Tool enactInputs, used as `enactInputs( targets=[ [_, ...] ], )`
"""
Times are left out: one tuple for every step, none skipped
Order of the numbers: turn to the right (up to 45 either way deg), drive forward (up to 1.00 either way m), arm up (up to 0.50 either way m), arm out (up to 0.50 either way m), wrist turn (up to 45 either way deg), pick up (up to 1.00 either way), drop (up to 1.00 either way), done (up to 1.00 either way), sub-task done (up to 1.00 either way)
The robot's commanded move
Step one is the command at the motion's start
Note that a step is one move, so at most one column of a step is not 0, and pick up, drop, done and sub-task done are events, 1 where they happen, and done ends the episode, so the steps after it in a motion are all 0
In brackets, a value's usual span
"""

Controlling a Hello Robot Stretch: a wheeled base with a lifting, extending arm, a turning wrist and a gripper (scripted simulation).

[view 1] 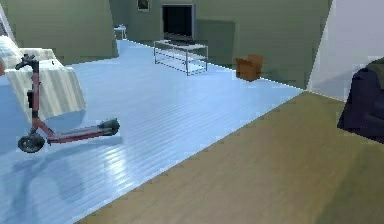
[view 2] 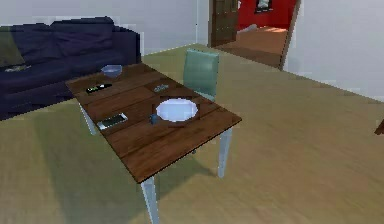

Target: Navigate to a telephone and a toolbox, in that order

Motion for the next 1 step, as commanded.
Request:
enactInputs(
  targets=[
    [0.0, 0.45, 0.00, 0.00, 0.0, 0.00, 0.00, 0.00, 0.00]
  ],
)
